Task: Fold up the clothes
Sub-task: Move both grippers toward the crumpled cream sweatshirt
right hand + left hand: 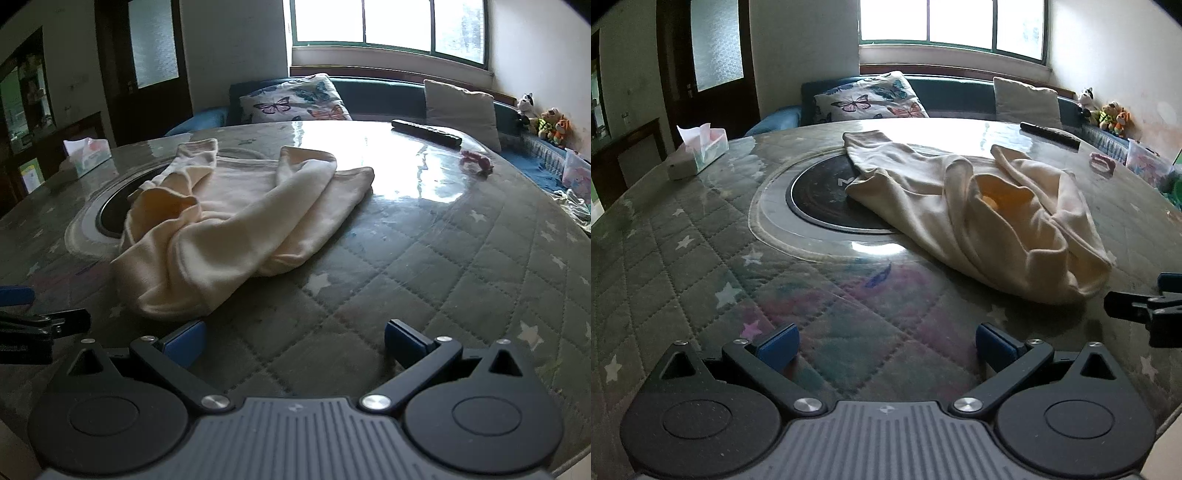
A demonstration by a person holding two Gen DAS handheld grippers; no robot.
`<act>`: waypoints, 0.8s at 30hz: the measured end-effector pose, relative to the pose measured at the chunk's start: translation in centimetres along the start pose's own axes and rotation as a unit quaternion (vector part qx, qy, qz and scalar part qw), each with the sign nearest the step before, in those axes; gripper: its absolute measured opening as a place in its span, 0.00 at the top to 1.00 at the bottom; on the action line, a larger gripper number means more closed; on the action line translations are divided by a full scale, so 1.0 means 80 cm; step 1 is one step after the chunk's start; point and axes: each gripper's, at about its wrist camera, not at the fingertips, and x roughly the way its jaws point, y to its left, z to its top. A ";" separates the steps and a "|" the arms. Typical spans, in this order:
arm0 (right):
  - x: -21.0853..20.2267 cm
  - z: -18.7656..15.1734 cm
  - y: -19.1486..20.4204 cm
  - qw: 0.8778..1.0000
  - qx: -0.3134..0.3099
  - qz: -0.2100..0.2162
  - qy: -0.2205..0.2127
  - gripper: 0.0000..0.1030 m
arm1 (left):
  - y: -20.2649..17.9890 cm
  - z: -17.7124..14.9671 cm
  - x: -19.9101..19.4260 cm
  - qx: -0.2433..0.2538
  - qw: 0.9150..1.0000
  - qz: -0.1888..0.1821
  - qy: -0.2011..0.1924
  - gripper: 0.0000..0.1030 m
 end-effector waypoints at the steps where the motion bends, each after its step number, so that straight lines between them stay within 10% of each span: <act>1: 0.000 0.000 0.000 1.000 0.000 -0.002 0.000 0.00 | 0.001 0.000 0.000 -0.001 1.000 -0.001 0.000 0.00; 24: -0.022 -0.013 0.012 1.000 -0.019 0.000 -0.003 0.00 | -0.021 -0.010 -0.022 0.024 0.999 -0.023 0.007 0.00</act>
